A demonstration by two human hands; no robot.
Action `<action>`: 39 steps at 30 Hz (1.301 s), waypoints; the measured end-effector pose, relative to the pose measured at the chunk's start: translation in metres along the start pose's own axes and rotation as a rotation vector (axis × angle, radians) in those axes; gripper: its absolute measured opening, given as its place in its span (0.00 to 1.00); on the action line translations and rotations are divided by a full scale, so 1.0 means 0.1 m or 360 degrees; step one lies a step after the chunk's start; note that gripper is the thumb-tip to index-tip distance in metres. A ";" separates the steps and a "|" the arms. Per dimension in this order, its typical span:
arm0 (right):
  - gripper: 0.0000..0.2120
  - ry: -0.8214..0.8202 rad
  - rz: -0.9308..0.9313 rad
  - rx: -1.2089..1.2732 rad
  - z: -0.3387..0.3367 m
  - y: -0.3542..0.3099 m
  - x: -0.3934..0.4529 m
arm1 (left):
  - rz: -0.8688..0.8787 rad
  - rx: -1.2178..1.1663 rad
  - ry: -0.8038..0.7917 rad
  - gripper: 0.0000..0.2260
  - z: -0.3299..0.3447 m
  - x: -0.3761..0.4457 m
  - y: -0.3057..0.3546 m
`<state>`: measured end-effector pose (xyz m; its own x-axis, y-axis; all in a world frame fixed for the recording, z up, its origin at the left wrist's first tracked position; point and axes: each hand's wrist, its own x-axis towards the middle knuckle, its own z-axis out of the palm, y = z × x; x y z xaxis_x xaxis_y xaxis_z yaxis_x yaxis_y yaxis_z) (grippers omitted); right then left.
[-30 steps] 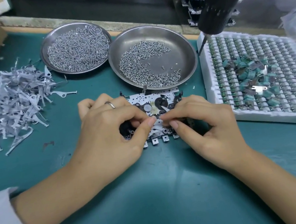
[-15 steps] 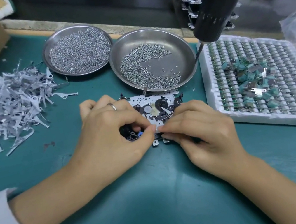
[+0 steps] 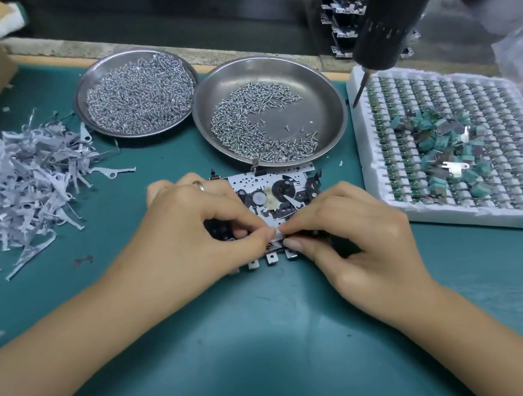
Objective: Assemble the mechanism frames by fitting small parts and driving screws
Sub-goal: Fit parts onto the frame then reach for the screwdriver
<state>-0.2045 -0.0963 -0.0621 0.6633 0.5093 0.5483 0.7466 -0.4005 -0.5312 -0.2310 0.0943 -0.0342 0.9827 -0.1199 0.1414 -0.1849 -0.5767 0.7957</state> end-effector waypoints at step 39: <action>0.03 0.0068 0.0082 0.0102 0.00 -0.02 -0.01 | -0.0011 -0.0008 0.0047 0.07 -0.03 0.00 -0.02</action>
<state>-0.2071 -0.0964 -0.0615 0.7035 0.4558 0.5453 0.7074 -0.3753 -0.5990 -0.2308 0.0981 -0.0345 0.9839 -0.0918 0.1531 -0.1779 -0.5731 0.7999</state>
